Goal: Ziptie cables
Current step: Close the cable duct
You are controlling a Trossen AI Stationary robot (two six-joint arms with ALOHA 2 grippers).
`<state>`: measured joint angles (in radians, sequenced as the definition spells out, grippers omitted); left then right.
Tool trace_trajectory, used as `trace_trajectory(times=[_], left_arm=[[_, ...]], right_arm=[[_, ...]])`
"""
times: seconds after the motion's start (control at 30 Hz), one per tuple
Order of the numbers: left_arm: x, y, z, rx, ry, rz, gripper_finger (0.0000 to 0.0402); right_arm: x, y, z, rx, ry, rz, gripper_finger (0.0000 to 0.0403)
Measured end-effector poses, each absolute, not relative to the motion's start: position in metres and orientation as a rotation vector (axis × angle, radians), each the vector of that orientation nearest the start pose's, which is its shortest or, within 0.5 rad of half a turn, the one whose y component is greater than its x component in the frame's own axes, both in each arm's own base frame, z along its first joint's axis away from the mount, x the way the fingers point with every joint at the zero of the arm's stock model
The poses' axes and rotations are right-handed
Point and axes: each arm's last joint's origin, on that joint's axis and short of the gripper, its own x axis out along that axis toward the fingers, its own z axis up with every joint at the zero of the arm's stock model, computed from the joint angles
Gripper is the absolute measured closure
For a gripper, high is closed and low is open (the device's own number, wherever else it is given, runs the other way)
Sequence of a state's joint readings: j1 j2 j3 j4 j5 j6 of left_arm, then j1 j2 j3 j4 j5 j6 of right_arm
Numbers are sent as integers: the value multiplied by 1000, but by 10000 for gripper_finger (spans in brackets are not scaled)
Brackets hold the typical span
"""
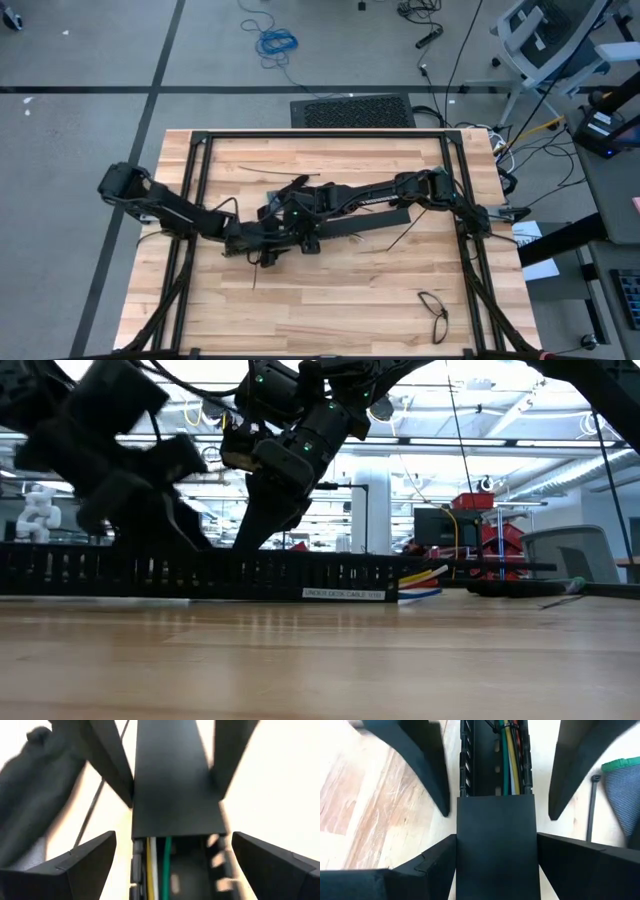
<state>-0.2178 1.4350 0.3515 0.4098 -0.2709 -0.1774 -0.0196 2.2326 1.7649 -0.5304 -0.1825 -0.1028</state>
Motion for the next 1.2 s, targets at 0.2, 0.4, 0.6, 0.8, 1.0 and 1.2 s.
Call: trace_trajectory(times=[0.2, 0.4, 0.6, 0.8, 1.0, 1.2], left_arm=[[211, -50, 137, -6, 614, 87, 8], [196, -58, 134, -94, 678, 187, 8], [195, -58, 128, -37, 654, 290, 8], [196, -56, 126, -36, 662, 299, 8], [197, -56, 127, -73, 651, 297, 8], [205, -55, 130, -114, 603, 213, 8]], right_arm=[[480, -5, 174, 8, 984, 197, 154], [480, -5, 174, 8, 984, 189, 154], [480, -5, 174, -3, 984, 170, 154], [480, -6, 174, -3, 985, 169, 154], [480, -6, 174, -1, 984, 168, 154], [480, -6, 175, -1, 983, 167, 154]])
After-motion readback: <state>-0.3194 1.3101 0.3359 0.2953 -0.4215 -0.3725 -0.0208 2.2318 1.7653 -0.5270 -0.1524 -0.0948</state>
